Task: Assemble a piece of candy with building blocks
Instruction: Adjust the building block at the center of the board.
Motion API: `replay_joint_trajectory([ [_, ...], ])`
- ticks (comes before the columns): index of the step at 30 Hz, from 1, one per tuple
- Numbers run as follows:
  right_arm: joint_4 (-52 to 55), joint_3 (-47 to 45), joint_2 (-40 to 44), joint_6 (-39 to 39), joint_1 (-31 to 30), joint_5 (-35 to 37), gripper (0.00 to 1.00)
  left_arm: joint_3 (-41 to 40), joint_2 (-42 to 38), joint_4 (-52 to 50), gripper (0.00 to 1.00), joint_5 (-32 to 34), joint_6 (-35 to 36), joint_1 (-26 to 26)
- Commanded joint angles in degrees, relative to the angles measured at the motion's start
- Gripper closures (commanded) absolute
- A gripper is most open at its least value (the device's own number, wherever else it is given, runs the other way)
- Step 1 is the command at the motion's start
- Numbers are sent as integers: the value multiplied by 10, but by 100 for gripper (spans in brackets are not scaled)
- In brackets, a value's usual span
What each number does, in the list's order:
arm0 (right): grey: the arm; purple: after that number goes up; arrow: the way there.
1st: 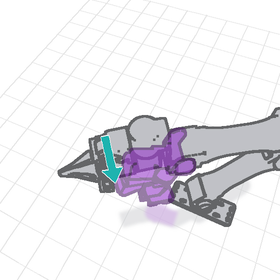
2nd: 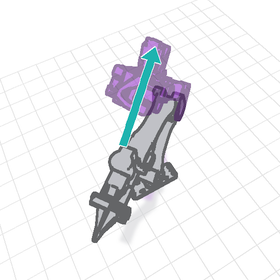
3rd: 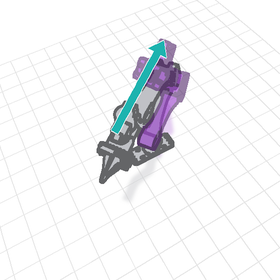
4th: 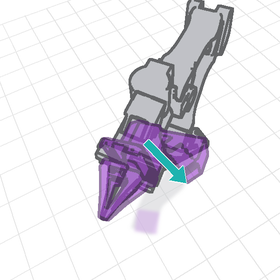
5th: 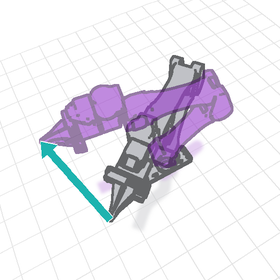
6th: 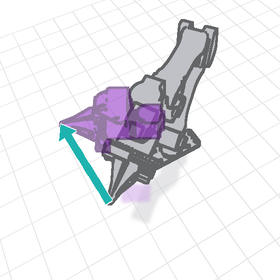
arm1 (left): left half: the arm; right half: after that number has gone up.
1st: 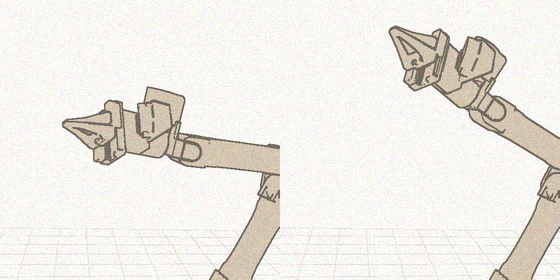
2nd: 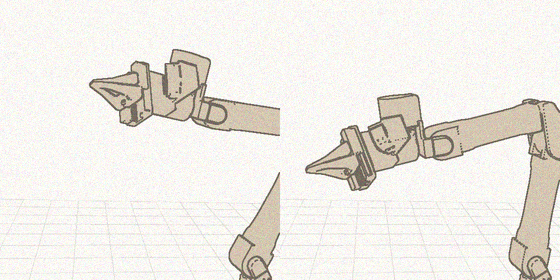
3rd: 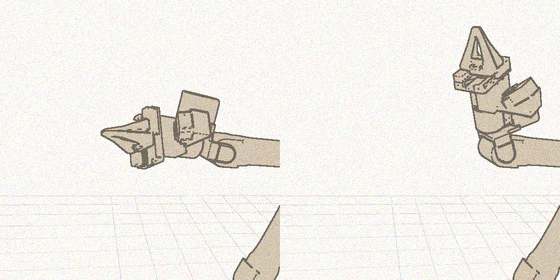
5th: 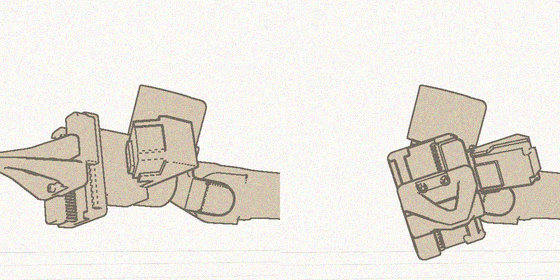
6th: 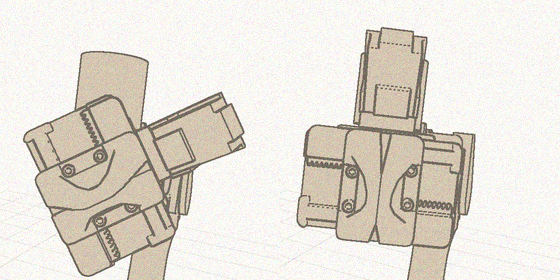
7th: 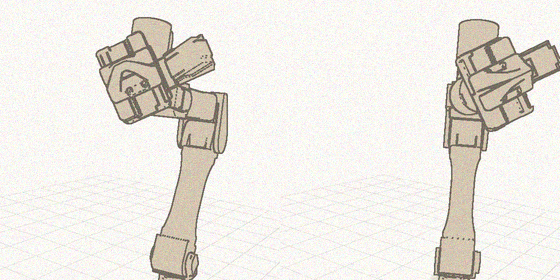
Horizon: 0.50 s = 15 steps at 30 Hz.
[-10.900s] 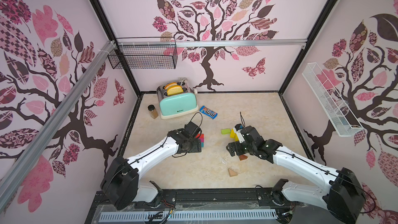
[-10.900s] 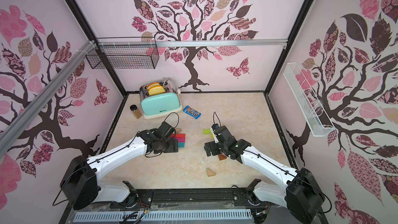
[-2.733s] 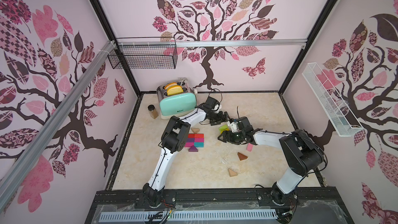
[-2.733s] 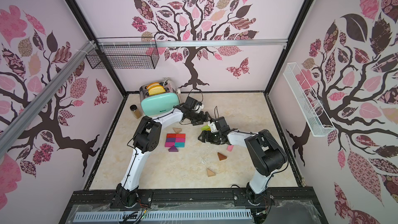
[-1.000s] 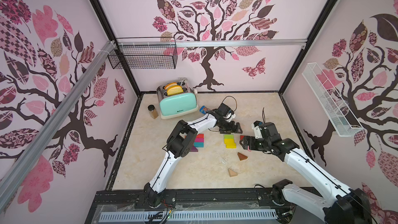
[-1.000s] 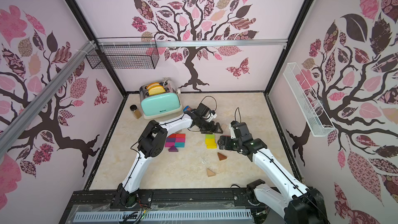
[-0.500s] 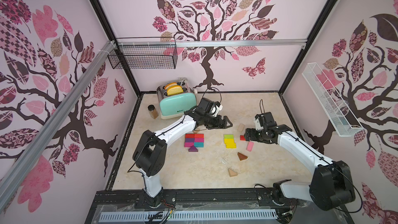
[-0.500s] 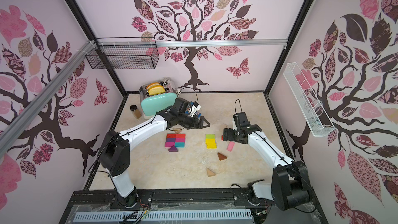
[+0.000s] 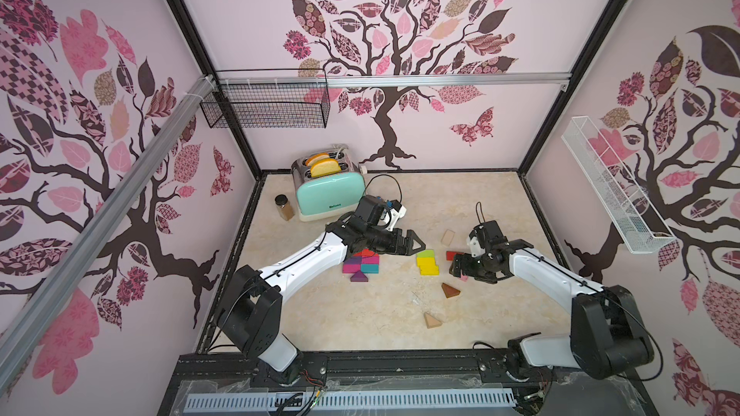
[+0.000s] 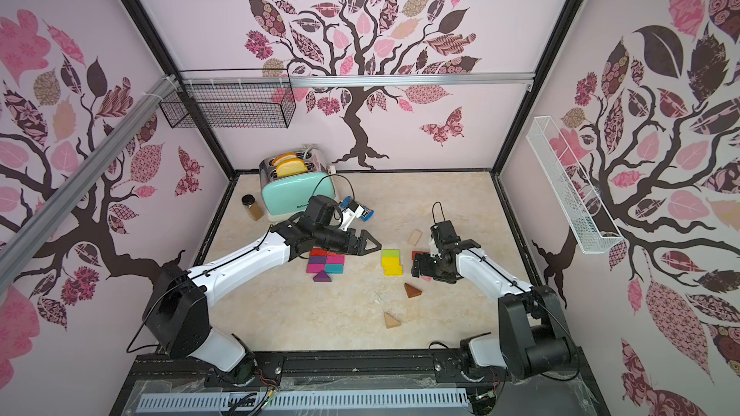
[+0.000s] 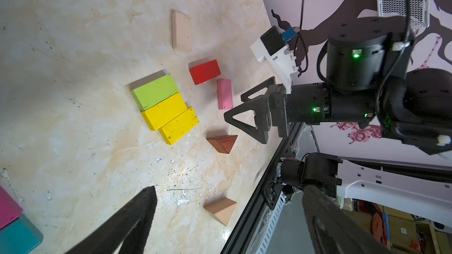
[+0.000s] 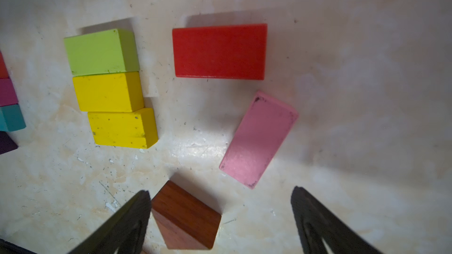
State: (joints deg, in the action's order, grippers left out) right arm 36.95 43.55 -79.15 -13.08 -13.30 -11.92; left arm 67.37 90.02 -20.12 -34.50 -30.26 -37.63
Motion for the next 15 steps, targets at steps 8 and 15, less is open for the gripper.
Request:
replay_joint_trajectory([
  [8,-68,8,-64,-32,2,-69,8,-7,-18,36,2,-21,-7,23],
  [15,-104,20,-85,-48,2,-94,9,-11,-7,39,2,-22,-9,25],
])
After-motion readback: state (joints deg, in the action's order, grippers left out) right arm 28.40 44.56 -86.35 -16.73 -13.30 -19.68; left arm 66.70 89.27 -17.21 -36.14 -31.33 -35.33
